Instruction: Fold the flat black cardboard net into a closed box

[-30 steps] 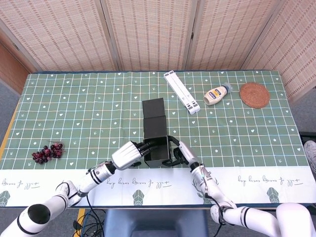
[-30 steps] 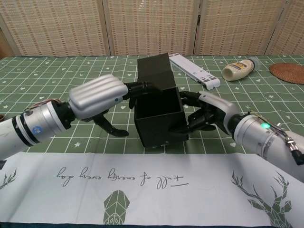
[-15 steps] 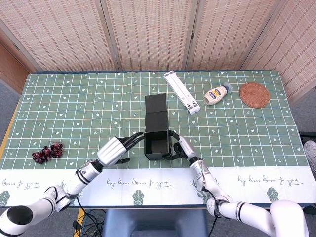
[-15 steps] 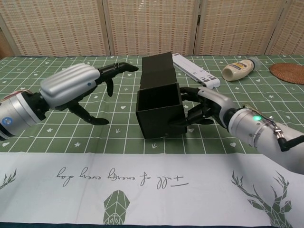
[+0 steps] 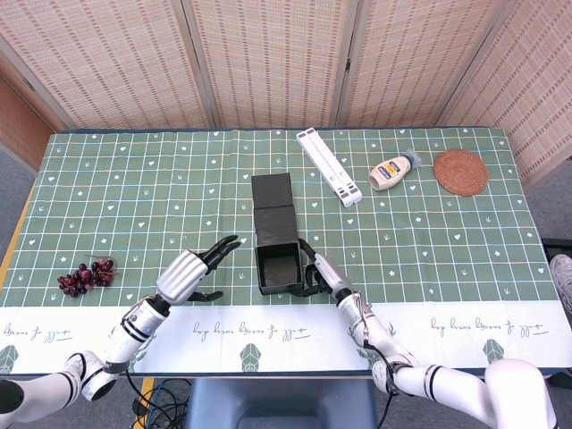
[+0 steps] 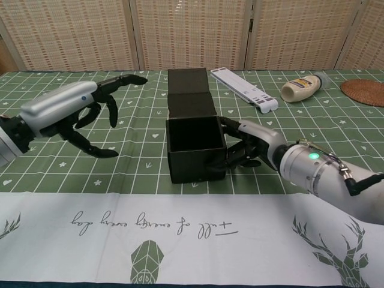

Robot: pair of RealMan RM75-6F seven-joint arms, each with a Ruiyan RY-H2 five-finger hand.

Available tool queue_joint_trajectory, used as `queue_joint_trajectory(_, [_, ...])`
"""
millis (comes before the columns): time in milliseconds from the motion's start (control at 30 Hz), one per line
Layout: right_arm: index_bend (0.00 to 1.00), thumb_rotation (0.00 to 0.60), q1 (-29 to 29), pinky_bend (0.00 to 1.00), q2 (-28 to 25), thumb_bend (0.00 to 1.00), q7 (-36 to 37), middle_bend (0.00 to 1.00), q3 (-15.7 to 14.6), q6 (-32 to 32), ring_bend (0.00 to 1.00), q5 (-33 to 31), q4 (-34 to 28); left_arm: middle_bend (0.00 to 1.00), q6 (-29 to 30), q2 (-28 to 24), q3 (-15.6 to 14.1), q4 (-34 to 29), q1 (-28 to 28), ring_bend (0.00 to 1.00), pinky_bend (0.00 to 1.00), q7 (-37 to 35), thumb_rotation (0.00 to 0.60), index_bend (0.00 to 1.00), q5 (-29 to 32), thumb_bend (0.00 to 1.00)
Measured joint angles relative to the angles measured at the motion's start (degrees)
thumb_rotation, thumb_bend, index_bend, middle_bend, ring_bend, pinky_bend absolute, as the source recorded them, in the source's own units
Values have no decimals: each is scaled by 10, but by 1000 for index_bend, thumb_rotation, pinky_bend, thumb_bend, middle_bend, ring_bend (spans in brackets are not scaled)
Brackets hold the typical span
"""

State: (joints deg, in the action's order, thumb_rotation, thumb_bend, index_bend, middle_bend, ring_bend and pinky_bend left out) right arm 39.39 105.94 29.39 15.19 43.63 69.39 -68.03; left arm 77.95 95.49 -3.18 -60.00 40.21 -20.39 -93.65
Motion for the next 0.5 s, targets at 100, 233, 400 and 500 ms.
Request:
queue_joint_trajectory(100, [0,600,-8,1000,-17,149,-20,20,-8,-1,680,-7,-29,41,-19,-16,3,-38,-3,460,818,-2,600,0,10,135])
queue_joint_trajectory(233, [0,600,-19,1000,-46,97,-48,1,-18,-1,667,-19,-73,17,-47,-39,5,-92,-7,460,818,-13,600,0,25,135])
queue_joint_trajectory(400, [0,600,-34,1000,-98,32,-92,0,-29,6,663,-36,-135,0,-89,-64,8,-141,-11,465,820,-40,600,0,46,135])
queue_joint_trajectory(500, [0,600,-43,1000,-130,29,-112,3,-29,19,663,-42,-176,0,-109,-71,11,-153,-13,469,826,-62,600,0,58,135])
